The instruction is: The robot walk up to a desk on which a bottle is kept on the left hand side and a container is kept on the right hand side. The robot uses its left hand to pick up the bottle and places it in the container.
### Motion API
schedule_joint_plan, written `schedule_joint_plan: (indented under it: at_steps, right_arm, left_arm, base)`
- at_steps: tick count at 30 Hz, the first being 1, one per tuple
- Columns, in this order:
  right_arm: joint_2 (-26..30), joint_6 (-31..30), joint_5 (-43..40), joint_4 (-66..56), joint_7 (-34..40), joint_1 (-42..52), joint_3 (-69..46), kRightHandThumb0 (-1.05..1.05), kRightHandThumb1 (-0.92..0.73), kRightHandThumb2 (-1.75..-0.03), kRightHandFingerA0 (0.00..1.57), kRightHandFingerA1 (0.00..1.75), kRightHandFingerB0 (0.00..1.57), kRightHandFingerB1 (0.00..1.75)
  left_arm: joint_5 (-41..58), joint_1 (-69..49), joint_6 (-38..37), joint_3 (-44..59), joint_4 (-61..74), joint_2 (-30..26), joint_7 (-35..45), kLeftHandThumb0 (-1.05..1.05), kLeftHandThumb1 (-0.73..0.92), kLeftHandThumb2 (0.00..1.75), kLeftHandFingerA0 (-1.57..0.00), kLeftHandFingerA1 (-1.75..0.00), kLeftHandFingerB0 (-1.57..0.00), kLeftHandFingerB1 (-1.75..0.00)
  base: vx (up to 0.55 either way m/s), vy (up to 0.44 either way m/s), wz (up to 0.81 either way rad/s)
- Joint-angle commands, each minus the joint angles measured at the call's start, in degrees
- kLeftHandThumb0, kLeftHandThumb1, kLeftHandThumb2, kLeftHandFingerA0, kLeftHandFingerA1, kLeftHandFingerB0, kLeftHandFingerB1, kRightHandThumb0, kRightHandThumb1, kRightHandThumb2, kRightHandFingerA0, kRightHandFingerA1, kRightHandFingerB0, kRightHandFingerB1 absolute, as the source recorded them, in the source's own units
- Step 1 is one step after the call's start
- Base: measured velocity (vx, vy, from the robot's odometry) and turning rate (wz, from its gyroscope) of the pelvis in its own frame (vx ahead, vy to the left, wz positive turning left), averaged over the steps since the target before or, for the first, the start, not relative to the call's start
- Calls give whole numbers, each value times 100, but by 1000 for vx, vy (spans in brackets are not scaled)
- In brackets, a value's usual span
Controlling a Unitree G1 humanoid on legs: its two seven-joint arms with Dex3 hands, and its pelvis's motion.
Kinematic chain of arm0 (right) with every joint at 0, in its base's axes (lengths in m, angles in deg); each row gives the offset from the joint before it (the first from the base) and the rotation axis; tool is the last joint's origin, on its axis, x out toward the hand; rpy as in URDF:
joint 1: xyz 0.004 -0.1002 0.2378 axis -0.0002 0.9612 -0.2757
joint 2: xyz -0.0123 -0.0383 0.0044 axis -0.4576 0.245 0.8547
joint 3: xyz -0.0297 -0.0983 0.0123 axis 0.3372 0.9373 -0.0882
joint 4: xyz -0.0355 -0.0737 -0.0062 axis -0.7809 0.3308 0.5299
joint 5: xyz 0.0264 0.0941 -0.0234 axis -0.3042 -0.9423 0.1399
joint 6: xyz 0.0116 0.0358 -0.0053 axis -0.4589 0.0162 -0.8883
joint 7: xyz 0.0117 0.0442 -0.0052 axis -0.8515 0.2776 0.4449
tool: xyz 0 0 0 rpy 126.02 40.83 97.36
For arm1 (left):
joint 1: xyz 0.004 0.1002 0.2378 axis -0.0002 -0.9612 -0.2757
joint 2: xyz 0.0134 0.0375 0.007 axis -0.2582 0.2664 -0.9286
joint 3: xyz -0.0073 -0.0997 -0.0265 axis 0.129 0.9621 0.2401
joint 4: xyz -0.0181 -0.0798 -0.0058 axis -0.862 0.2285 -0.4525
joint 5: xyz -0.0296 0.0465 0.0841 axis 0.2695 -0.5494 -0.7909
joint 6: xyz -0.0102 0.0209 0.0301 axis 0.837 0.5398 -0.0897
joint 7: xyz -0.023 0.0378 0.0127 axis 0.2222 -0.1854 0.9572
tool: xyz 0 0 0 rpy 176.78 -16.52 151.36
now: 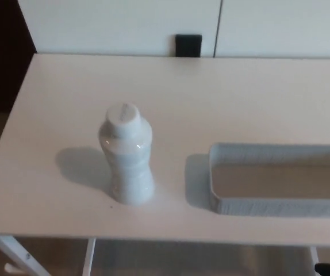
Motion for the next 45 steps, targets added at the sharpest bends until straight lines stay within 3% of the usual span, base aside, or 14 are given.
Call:
schedule_joint_plan:
  at_steps: [1, 2, 3, 4, 20, 21, 22, 24, 25, 34, 35, 36, 43, 45]
  right_arm:
    - [362, -221, -60, -933, -523, 803, 102, 25, -78, -152, 38, 82, 21, 72]
    - [498, -86, -142, -813, -730, 977, 19, 31, -38, -175, 34, 89, 17, 74]
    - [584, 15, -202, -688, -854, 1066, -49, 31, -38, -175, 34, 89, 17, 74]
    - [658, -16, -356, -813, -1011, 1313, -184, 24, -91, -166, 34, 85, 13, 72]
    - [796, 698, -892, -131, -1825, 2378, -814, 18, -92, -165, 44, 92, 33, 83]
    - [836, 810, -821, -100, -1831, 2377, -776, 28, -49, -175, 44, 98, 34, 87]
    - [866, 896, -768, -82, -1837, 2379, -744, 28, -49, -175, 44, 98, 34, 87]
    - [796, 826, -902, -78, -1837, 2342, -841, 31, -53, -175, 32, 124, 30, 110]
    - [781, 781, -964, -117, -1866, 2365, -876, 17, -91, -167, 42, 93, 37, 88]
    - [725, 657, -985, -34, -1739, 2219, -971, 18, -91, -160, 36, 86, 31, 80]
    - [756, 690, -881, -90, -1706, 2234, -914, 30, -61, -174, 27, 91, 18, 79]
    - [797, 801, -840, 5, -1766, 2190, -880, 19, -92, -163, 37, 87, 21, 75]
    - [743, 741, -972, 163, -1785, 1985, -933, 20, -92, -161, 34, 83, 13, 70]
    - [661, 562, -982, 18, -1623, 1978, -948, 22, -92, -160, 37, 86, 15, 72]
  left_arm:
    - [355, -799, 698, 82, 204, -356, 790, -20, 60, 57, -44, -42, -33, -35]
    - [346, -1004, 729, 47, 219, -477, 1030, -24, 60, 57, -46, -41, -33, -35]
    - [344, -1126, 752, 19, 230, -555, 1180, -24, 60, 57, -46, -41, -33, -35]
    - [284, -1222, 684, 5, 57, -637, 1284, -28, 57, 58, -45, -41, -34, -36]
    - [347, -1018, 451, 154, -757, -813, 1406, -28, 58, 57, -45, -38, -30, -33]
    - [388, -997, 489, 185, -704, -799, 1399, -27, 57, 57, -49, -40, -30, -33]
    - [417, -983, 518, 208, -669, -789, 1397, -27, 57, 57, -49, -40, -30, -33]
    - [435, -967, 479, 231, -556, -782, 1395, -28, 60, 58, -47, -40, -29, -33]
    - [461, -975, 506, 252, -438, -761, 1355, -27, 62, 58, -45, -39, -31, -34]
    - [1031, -320, 815, 944, 488, -842, 958, -29, 55, 56, -35, -38, -29, -33]
    - [1004, -227, 835, 1039, 786, -880, 807, -32, 54, 55, -37, -37, -29, -32]
    - [1043, -149, 852, 1095, 1105, -912, 726, -31, 56, 56, -37, -37, -29, -32]
    - [1272, 883, 1267, 1042, 2984, -1479, 634, -58, 41, 71, -23, -43, -17, -38]
    - [1220, 1427, 1507, 695, 3345, -1721, 816, -32, 31, 88, -1, -49, 0, -48]
  base:
    - [-147, -259, 6]
    - [-170, -261, 23]
    - [-180, -262, 36]
    - [-442, -121, -1]
    - [-109, 77, -4]
    - [-9, 258, 9]
    - [-8, 221, 10]
    - [-68, 126, 8]
    - [10, 67, 14]
    - [-3, -26, 6]
    - [0, 0, 0]
    - [0, 0, 0]
    - [0, 0, 0]
    - [0, 0, 0]
